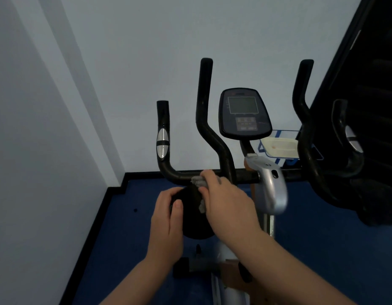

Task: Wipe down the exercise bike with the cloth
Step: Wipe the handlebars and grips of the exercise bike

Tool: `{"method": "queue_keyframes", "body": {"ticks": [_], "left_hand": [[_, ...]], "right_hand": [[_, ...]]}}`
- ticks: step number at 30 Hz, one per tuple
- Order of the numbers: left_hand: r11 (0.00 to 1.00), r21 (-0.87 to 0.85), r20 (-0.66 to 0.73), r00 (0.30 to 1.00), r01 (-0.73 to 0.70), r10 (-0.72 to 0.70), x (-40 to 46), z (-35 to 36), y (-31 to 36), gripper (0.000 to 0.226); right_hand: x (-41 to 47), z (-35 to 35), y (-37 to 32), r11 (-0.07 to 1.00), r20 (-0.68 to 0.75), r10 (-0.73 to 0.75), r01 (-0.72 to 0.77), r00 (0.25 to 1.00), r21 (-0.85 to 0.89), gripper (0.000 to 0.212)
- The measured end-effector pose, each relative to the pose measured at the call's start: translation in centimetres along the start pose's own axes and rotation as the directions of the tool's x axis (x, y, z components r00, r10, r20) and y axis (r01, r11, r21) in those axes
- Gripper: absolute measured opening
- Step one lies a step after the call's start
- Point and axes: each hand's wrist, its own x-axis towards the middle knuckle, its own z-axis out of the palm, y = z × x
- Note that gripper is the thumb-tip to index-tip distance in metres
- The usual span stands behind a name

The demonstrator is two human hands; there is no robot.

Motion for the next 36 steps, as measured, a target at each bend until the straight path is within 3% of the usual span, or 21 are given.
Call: {"method": "queue_keyframes", "body": {"ticks": [4,9,14,17,19,22,26,31,36], "left_hand": [[1.0,0.003,-0.001,1.0,0.0,0.0,0.0,0.0,0.0,0.03],[1.0,0.007,0.003,1.0,-0.008,0.008,0.0,0.0,0.0,0.032],[1.0,0.017,-0.013,1.0,-0.003,0.003,-0.3,0.1,0.0,0.029],[0.968,0.227,-0.065,0.99,-0.109,0.126,-0.2,-0.2,0.0,0.025],[0.939,0.319,-0.092,0.982,-0.127,0.164,-0.3,-0.2,-0.1,0.03],[0.938,0.342,-0.113,0.989,-0.05,0.094,-0.4,0.0,0.2,0.036],[0.891,0.451,-0.059,0.994,-0.06,0.097,-0.4,-0.6,0.3,0.037],[0.932,0.36,-0.045,0.997,-0.044,0.064,-0.5,-0.4,0.5,0.036],[0.946,0.321,-0.035,0.997,-0.052,0.067,-0.5,-0.4,0.4,0.034]], "right_hand": [[-3.0,0.0,1.1,0.999,0.014,0.049,-0.049,0.999,0.022,0.044],[1.1,-0.2,-0.2,0.995,0.036,-0.04,0.043,0.999,-0.087,0.026],[-0.3,0.0,0.8,0.996,0.004,-0.066,0.066,0.998,-0.054,0.032],[0.3,-0.2,0.9,0.989,0.022,-0.099,0.101,0.995,-0.104,0.025],[2.4,-0.2,0.1,0.974,0.11,-0.165,0.18,0.98,-0.136,0.019],[4.7,-0.5,-1.2,0.961,0.278,-0.272,0.276,0.921,0.026,0.02],[3.8,-1.0,0.9,0.94,0.231,-0.307,0.256,0.923,0.227,0.025],[3.7,-0.4,-0.4,0.95,0.198,-0.298,0.311,0.934,-0.039,0.018],[2.6,-0.3,-0.3,0.964,0.168,-0.26,0.267,0.951,-0.015,0.021]]}}
